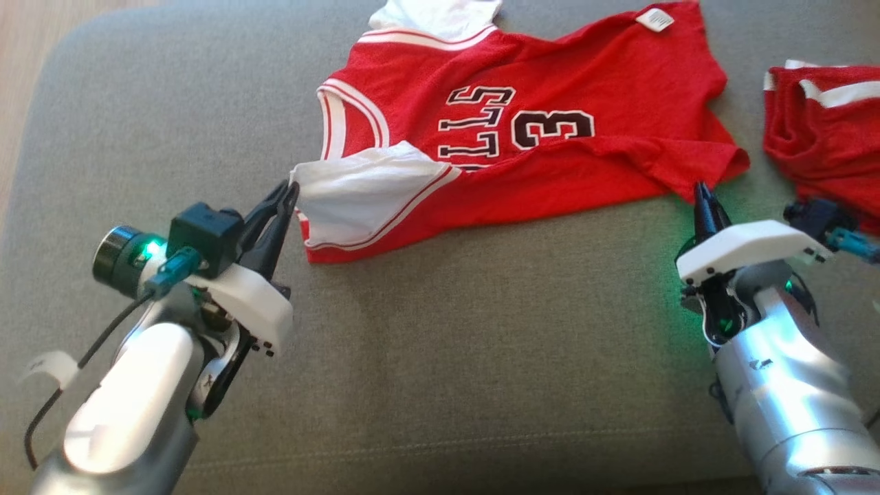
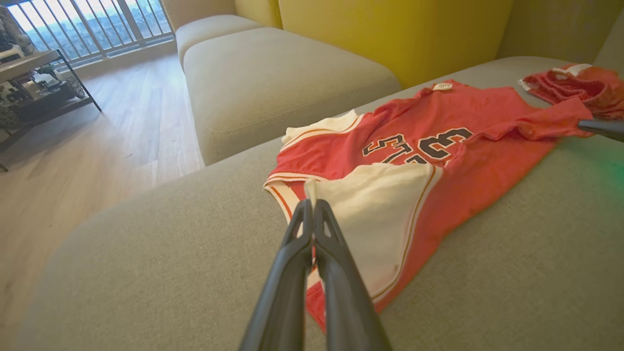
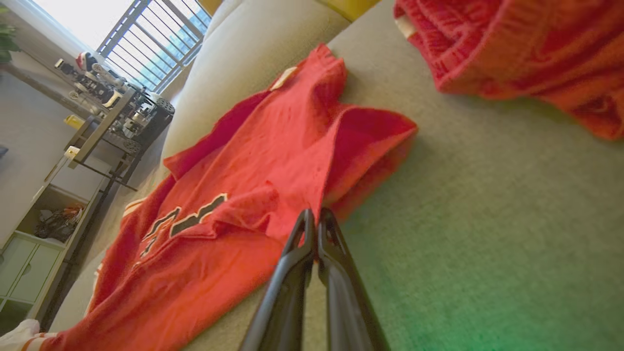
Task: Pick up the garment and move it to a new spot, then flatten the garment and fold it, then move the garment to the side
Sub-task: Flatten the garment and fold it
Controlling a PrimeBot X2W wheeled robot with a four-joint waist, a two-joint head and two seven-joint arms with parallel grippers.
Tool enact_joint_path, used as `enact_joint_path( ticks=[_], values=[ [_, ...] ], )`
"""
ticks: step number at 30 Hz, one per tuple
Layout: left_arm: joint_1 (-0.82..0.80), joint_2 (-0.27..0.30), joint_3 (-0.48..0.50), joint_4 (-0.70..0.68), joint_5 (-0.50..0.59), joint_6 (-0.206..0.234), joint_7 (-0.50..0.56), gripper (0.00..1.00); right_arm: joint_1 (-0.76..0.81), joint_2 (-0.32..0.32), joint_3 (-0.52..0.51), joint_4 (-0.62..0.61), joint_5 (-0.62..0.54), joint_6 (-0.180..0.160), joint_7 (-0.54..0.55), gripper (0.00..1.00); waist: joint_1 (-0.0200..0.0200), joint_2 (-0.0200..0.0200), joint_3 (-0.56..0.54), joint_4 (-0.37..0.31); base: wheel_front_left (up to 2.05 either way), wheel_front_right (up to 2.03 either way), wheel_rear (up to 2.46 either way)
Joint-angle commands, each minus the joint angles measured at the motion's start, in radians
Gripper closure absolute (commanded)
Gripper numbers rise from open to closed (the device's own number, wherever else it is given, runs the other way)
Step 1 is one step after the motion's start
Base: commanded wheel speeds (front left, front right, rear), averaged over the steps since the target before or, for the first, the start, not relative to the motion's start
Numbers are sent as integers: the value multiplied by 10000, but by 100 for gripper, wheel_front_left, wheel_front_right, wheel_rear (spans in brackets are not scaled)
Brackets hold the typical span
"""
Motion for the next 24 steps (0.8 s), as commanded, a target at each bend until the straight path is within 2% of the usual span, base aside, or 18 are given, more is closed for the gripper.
enact_joint_path(
  ticks=[1, 8, 13, 16, 17, 19, 20, 21, 22, 24],
  values=[
    [-288, 337, 492, -272, 40, 149, -200, 100, -55, 96, 375, -525, -178, -4, -157, 100, 0, 0, -198, -115, 0, 0, 0],
    [162, 372, 1102, -444, -137, 795, -1097, 100, -83, -139, 1169, -1734, -553, -4, -91, 100, 0, 0, -1144, -448, 0, 0, 0],
    [582, 550, 1865, -852, -263, 1434, -1848, 100, -258, -497, 1993, -3158, -504, -4, 752, 100, 0, 0, -1895, -683, 0, 0, 0],
    [784, 695, 2397, -1341, -281, 1814, -2118, 100, -363, -795, 2144, -4151, -352, -4, 1303, 100, 0, 0, -2197, -783, 0, 0, 0],
    [784, 695, 2397, -1341, -281, 1814, -2118, 100, -363, -795, 2144, -4151, -352, -4, 1303, 100, 0, 0, -2197, -783, 0, 0, 0],
    [847, 766, 2905, -1987, -245, 2096, -2287, 100, -393, -949, 2144, -5257, -34, -4, 2073, 100, 0, 0, -2396, -813, 0, 0, 0],
    [847, 766, 2905, -1987, -245, 2096, -2287, 100, -393, -949, 2144, -5257, -34, -4, 2073, 100, 0, 0, -2396, -813, 0, 0, 0],
    [907, 783, 3223, -2462, -196, 2257, -2343, 100, -294, -978, 2258, -5996, 332, -4, 3007, 100, 0, 0, -2532, -853, 0, 0, 0],
    [907, 783, 3223, -2462, -196, 2257, -2343, 100, -294, -978, 2258, -5996, 332, -4, 3007, 100, 0, 0, -2532, -853, 0, 0, 0],
    [1035, 797, 3546, -2954, -143, 2415, -2371, 100, -115, -1134, 2341, -6757, 565, -4, 3942, 100, 0, 0, -2664, -905, 0, 0, 0]
  ],
)
